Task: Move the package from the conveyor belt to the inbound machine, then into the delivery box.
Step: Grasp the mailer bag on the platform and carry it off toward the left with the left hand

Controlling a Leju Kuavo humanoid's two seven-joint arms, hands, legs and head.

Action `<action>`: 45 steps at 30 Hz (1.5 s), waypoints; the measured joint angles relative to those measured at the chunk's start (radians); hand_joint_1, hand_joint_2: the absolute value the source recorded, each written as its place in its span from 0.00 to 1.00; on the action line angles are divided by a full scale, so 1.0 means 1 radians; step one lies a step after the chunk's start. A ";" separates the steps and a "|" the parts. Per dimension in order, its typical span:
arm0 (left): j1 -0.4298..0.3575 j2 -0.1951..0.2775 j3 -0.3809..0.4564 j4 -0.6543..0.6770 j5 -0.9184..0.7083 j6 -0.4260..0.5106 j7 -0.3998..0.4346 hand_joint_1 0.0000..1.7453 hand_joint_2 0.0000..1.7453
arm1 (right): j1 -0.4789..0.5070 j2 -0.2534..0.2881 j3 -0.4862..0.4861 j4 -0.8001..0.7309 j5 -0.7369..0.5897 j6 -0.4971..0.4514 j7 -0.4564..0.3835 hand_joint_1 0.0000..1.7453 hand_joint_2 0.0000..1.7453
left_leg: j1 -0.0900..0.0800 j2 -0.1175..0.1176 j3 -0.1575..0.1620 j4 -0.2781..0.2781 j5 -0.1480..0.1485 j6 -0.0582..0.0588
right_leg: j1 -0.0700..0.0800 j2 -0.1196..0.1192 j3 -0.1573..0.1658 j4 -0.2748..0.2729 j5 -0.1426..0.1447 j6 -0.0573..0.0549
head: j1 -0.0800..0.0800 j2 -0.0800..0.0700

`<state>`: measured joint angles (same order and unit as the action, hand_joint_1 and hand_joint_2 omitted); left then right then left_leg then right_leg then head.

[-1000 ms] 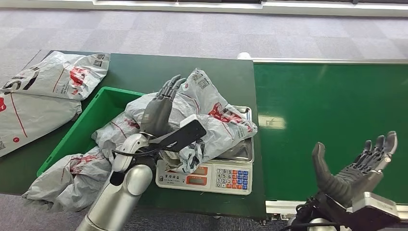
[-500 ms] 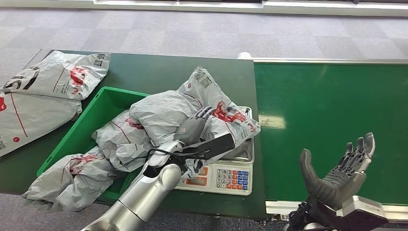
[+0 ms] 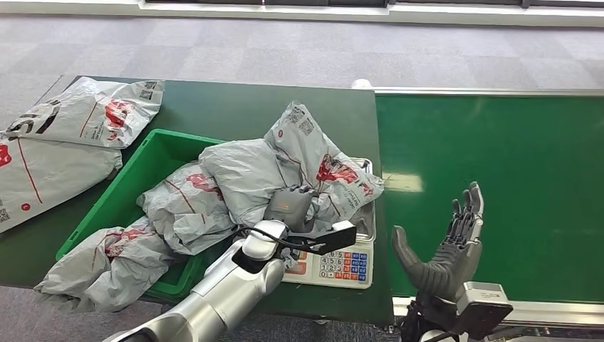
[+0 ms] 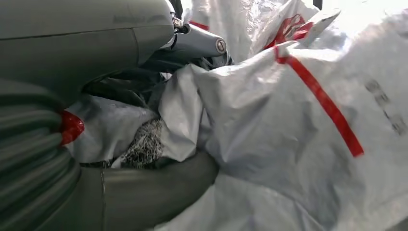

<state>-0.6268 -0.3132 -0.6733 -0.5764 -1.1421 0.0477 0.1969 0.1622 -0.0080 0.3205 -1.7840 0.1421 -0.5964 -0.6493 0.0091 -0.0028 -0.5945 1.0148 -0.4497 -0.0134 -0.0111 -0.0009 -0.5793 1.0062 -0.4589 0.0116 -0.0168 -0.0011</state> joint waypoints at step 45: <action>0.335 0.302 0.468 -0.958 0.092 0.467 -0.159 1.00 1.00 | 0.026 -0.033 0.065 0.100 -0.098 -0.097 -0.009 0.00 1.00 | 0.000 0.000 -0.004 -0.001 0.002 -0.002 | 0.000 0.000 -0.006 0.001 0.000 -0.002 | 0.000 0.000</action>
<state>-0.2915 -0.0115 -0.2054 -1.5340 -1.0499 0.5142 0.0377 0.1879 -0.0415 0.3854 -1.6842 0.0437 -0.6939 -0.6585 0.0095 -0.0029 -0.5989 1.0136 -0.4477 -0.0154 -0.0111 -0.0014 -0.5850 1.0069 -0.4593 0.0095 -0.0168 -0.0011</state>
